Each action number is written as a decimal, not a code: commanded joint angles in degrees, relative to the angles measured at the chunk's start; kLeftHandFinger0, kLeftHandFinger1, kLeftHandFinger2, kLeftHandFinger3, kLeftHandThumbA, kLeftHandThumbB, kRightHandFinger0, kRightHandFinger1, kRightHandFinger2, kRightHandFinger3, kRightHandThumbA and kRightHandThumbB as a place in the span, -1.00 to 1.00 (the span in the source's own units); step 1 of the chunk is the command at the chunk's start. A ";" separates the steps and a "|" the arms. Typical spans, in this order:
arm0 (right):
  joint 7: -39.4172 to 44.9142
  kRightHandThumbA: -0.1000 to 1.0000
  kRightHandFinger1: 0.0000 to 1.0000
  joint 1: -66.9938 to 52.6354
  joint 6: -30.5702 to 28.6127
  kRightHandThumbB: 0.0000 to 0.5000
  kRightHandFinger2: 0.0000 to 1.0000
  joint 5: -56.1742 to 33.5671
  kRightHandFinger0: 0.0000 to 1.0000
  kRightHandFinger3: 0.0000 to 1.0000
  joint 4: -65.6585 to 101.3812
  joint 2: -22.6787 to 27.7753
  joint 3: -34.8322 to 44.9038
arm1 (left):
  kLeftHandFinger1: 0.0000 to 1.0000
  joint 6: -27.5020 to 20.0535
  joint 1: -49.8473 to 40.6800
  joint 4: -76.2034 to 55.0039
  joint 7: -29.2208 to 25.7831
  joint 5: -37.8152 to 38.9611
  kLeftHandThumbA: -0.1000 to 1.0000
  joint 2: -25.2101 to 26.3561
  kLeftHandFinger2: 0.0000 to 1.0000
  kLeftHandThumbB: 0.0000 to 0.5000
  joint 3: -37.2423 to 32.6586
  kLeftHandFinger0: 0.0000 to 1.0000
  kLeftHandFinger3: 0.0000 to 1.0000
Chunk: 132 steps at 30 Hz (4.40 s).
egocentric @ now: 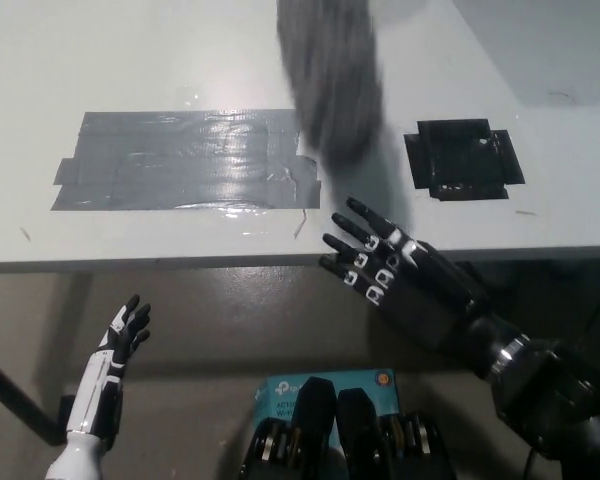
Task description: A grey duster is kept infront of the robot in the middle of the table and the robot extends its right arm to grab the duster, picks it up and hands it to a person
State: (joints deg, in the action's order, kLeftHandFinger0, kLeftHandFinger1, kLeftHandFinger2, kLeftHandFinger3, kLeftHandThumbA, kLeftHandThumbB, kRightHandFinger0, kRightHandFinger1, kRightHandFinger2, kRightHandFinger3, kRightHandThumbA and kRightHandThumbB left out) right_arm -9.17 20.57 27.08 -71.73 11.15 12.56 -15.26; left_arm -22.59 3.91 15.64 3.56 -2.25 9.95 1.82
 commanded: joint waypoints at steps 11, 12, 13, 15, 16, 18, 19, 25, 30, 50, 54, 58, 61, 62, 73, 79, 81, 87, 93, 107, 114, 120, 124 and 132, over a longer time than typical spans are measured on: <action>17.51 0.33 1.00 -12.98 -5.88 0.87 1.00 14.74 1.00 1.00 -1.58 5.81 5.09 | 1.00 -1.12 0.01 -1.04 0.42 0.53 1.00 0.80 1.00 0.31 0.21 1.00 1.00; 18.04 0.36 1.00 -13.40 -6.04 0.83 1.00 15.58 1.00 1.00 -2.01 5.80 5.50 | 1.00 -1.19 -0.15 -0.96 0.25 0.37 1.00 0.73 1.00 0.33 0.24 1.00 1.00; 18.62 0.39 1.00 -14.01 -6.39 0.80 1.00 16.55 1.00 1.00 -2.38 5.75 6.04 | 1.00 -1.46 -0.28 -0.73 -0.01 -0.02 1.00 0.64 1.00 0.33 0.22 1.00 1.00; 20.35 0.54 1.00 -14.89 -7.79 0.59 1.00 18.49 1.00 1.00 -3.19 6.01 6.68 | 1.00 -1.68 -0.34 -0.50 -0.76 -1.00 1.00 0.45 1.00 0.37 0.29 1.00 1.00; 20.78 0.56 1.00 -15.32 -8.28 0.54 1.00 19.12 1.00 1.00 -3.47 6.09 6.91 | 1.00 -1.74 -0.46 -0.48 -0.90 -1.21 1.00 0.36 1.00 0.34 0.27 1.00 1.00; 20.65 0.46 1.00 -16.36 -9.29 0.56 1.00 21.65 1.00 1.00 -4.20 5.81 7.72 | 1.00 -2.02 -0.71 -0.44 -0.69 -0.94 1.00 0.32 1.00 0.32 0.27 1.00 1.00; 19.99 0.46 1.00 -16.64 -9.58 0.56 1.00 23.33 1.00 1.00 -4.10 5.57 7.92 | 1.00 -1.92 -0.85 -0.66 -0.59 -0.84 1.00 0.34 1.00 0.32 0.28 1.00 1.00; 20.63 0.58 1.00 -17.38 -12.78 0.37 1.00 32.36 1.00 1.00 -4.51 5.68 7.01 | 1.00 -1.67 -1.65 -1.07 -0.46 -1.06 1.00 0.28 1.00 0.33 0.18 1.00 1.00; 21.15 0.60 1.00 -16.97 -13.57 0.40 1.00 35.85 1.00 1.00 -4.83 5.26 6.42 | 1.00 -1.43 -2.05 -1.26 0.08 -0.12 1.00 0.30 1.00 0.33 0.29 1.00 1.00; 20.23 0.75 1.00 -17.27 -25.99 0.76 1.00 53.89 1.00 1.00 -6.69 1.38 6.78 | 1.00 -2.26 -2.95 -0.59 0.47 0.77 1.00 0.19 1.00 0.42 -0.02 1.00 1.00; 20.10 0.79 1.00 -17.54 -26.46 0.73 1.00 56.71 1.00 1.00 -6.62 1.29 6.65 | 1.00 -2.48 -3.29 -0.63 0.23 0.49 1.00 0.08 1.00 0.40 -0.01 1.00 1.00; 20.17 0.79 1.00 -17.53 -26.87 0.70 1.00 58.71 1.00 1.00 -6.79 1.03 6.75 | 1.00 -3.08 -3.35 -0.44 0.04 0.23 1.00 0.09 1.00 0.40 0.02 1.00 1.00; 20.03 0.78 1.00 -17.72 -26.99 0.69 1.00 59.92 1.00 1.00 -6.63 0.96 6.93 | 1.00 -2.43 -3.47 -0.58 0.12 0.23 1.00 0.02 1.00 0.42 -0.04 1.00 1.00; 20.07 0.78 1.00 -17.76 -27.04 0.69 1.00 60.16 1.00 1.00 -6.58 0.90 6.99 | 1.00 -2.46 -3.52 -0.55 0.14 0.26 1.00 0.03 1.00 0.42 -0.03 1.00 1.00; 20.56 0.75 1.00 -17.93 -28.38 0.62 1.00 62.17 1.00 1.00 -6.50 0.55 7.57 | 1.00 -3.26 -4.15 -0.74 -0.79 -0.20 1.00 -0.37 1.00 0.39 0.39 1.00 1.00; 20.67 0.76 1.00 -19.20 -28.39 0.69 1.00 63.30 1.00 1.00 -5.56 0.53 7.40 | 1.00 -3.46 -5.89 -1.61 -1.16 -0.77 1.00 -0.65 1.00 0.41 0.40 1.00 1.00; 20.71 0.76 1.00 -20.49 -28.23 0.71 1.00 63.72 1.00 1.00 -4.90 0.52 7.25 | 1.00 -3.79 -7.19 -1.82 -1.41 -1.20 1.00 -0.83 1.00 0.43 0.36 1.00 1.00; 20.89 0.75 1.00 -20.58 -28.56 0.71 1.00 64.79 1.00 1.00 -5.12 0.60 7.24 | 1.00 -4.09 -7.28 -1.61 -1.45 -1.35 1.00 -0.98 1.00 0.46 0.39 1.00 1.00; 21.22 0.73 1.00 -21.54 -29.19 0.69 1.00 65.56 1.00 1.00 -5.25 0.36 6.90 | 1.00 -3.74 -8.89 -2.26 -1.29 -1.37 1.00 -1.06 1.00 0.49 0.50 1.00 1.00; 21.60 0.74 1.00 -20.48 -29.34 0.67 1.00 66.17 1.00 1.00 -5.80 0.40 7.48 | 1.00 -4.04 -7.26 -1.09 -1.04 -1.22 1.00 -1.14 1.00 0.51 0.43 1.00 1.00; 21.30 0.76 1.00 -20.86 -29.69 0.70 1.00 67.80 1.00 1.00 -5.88 0.52 7.33 | 1.00 -4.28 -7.55 -0.95 -0.95 -1.05 1.00 -1.16 1.00 0.49 0.42 1.00 1.00; 20.97 0.74 1.00 -21.44 -30.32 0.63 1.00 68.57 1.00 1.00 -6.21 0.26 7.43 | 1.00 -3.95 -7.78 -1.06 -0.94 -1.65 1.00 -1.08 1.00 0.53 0.24 1.00 1.00; 21.11 0.77 1.00 -21.85 -30.81 0.67 1.00 68.94 1.00 1.00 -6.52 0.29 7.33 | 1.00 -4.27 -8.07 -0.65 -0.93 -1.54 1.00 -1.20 1.00 0.58 0.17 1.00 1.00; 21.40 0.76 1.00 -23.40 -32.24 0.64 1.00 69.18 1.00 1.00 -7.86 0.01 7.09 | 1.00 -4.34 -9.36 -0.13 -1.06 -1.86 1.00 -1.03 1.00 0.60 -0.02 1.00 1.00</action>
State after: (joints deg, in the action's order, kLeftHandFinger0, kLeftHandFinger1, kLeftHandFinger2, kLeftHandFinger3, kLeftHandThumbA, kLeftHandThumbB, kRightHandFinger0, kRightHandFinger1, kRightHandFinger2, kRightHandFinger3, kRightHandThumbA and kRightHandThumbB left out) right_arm 11.57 -2.11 -1.24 -3.21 3.46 12.57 -8.30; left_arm -24.85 -4.48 15.85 3.43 -3.46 8.76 2.04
